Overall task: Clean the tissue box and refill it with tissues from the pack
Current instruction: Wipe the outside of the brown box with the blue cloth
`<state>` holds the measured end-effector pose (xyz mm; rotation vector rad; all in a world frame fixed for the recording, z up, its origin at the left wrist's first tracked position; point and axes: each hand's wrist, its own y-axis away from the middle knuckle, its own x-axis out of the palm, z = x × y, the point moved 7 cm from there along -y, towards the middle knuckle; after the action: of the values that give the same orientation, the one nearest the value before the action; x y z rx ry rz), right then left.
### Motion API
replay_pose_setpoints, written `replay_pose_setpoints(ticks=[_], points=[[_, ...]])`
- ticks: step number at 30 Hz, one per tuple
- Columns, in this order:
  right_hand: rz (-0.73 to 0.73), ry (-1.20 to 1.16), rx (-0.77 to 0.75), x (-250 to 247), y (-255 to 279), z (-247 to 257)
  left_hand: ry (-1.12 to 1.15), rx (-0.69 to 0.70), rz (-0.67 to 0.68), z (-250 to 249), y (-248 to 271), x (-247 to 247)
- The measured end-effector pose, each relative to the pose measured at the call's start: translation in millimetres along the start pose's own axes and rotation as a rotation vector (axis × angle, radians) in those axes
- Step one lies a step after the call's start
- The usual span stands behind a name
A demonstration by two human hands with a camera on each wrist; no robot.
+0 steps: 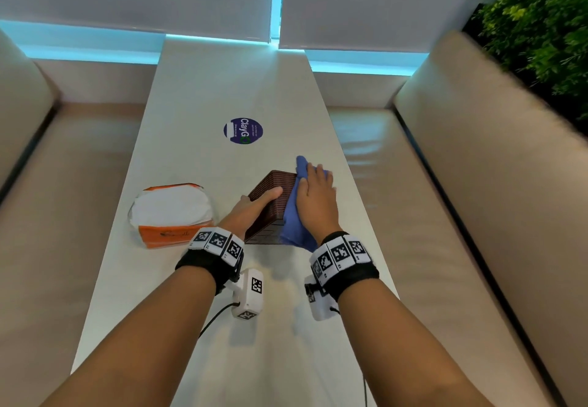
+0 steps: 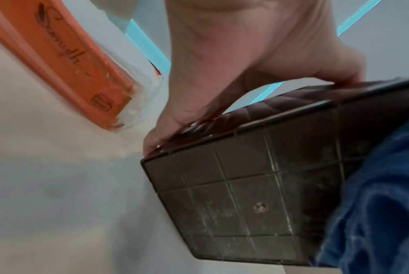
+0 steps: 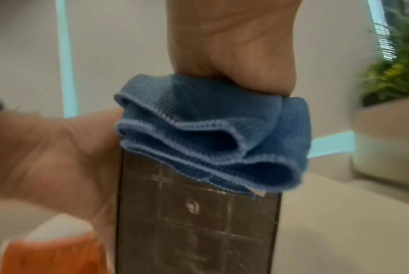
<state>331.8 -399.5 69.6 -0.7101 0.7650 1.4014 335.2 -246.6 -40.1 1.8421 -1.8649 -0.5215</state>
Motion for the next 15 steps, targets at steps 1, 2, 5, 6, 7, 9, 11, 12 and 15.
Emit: replay_pose_setpoints(ticks=[1, 2, 5, 6, 7, 9, 11, 12, 15], points=[[0.003, -0.037, 0.104, 0.3, -4.1, -9.9, -0.013, 0.0, -0.006, -1.1, -0.4, -0.3], [0.006, -0.083, 0.21, 1.7, -8.0, -21.6, -0.032, -0.001, -0.013, 0.3, -3.4, -1.1], [-0.03, -0.103, 0.434, -0.6, -9.4, -45.6, -0.059, 0.009, -0.058, -7.7, 13.5, 3.2], [-0.054, -0.068, 0.44, -2.0, -7.7, -45.3, -0.072, 0.023, -0.079, -9.5, 19.4, 4.1], [-0.077, -0.042, 0.412, -2.7, -5.2, -39.9, -0.082, 0.038, -0.083, -12.0, 26.2, 6.4], [-0.103, 0.008, 0.299, -2.3, 2.4, -20.3, -0.09, 0.058, -0.088, -14.2, 33.1, 10.6], [-0.131, 0.077, 0.149, -3.3, 12.2, 0.4, -0.068, 0.065, -0.12, -13.2, 33.2, 9.5], [-0.126, 0.085, 0.073, -1.0, 16.9, 7.8, -0.055, 0.053, -0.126, -10.8, 31.2, 7.5], [-0.022, 0.022, -0.115, 6.5, 28.1, 19.4, -0.018, 0.015, -0.077, 12.5, 4.0, -1.7]])
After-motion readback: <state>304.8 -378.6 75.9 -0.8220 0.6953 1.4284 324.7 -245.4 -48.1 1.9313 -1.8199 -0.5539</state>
